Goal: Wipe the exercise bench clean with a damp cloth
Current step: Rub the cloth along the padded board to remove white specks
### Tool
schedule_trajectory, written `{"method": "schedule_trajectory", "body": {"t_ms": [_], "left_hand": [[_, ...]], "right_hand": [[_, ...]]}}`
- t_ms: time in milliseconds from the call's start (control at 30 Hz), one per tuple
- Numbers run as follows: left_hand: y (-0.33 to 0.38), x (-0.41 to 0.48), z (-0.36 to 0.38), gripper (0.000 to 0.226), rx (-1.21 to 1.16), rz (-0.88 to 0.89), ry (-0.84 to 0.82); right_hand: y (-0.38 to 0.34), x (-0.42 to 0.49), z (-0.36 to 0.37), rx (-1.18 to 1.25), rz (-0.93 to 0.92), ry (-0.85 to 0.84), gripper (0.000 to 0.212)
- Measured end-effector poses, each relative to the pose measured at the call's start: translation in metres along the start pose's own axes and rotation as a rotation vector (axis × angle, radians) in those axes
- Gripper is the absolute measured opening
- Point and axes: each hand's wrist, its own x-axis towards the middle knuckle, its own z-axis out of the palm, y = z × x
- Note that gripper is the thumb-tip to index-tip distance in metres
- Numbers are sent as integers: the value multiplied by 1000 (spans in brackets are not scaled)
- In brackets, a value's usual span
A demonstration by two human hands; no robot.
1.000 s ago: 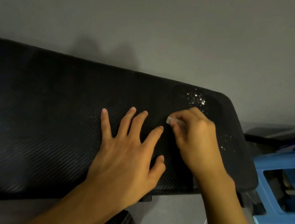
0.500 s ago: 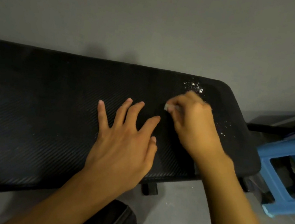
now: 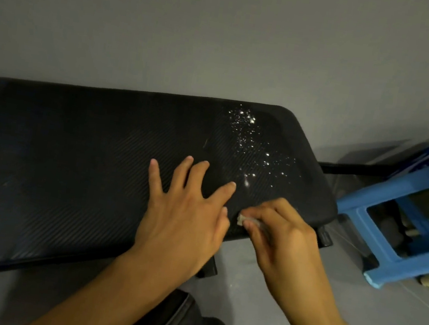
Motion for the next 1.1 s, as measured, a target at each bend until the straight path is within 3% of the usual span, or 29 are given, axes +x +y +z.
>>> {"method": "schedule_trajectory", "body": {"t_ms": [200,400,633,900,1100], "left_hand": [[9,8,6,62,22,-29,-9],[12,9,7,69,18,-58,-18],[13,10,2,80,18,-98,-46],[8,8,2,87,-21,-106,-49],[4,11,-4,89,-62,-132,-101]], "right_hand": [[16,59,12,-65,3,58,12],[8,14,-3,6,-55,-18,11],[26,90,20,-61,10,105,12],[19,34,-1,35,-160,-102,14],[21,94,20,48,-143,-47,14]]}}
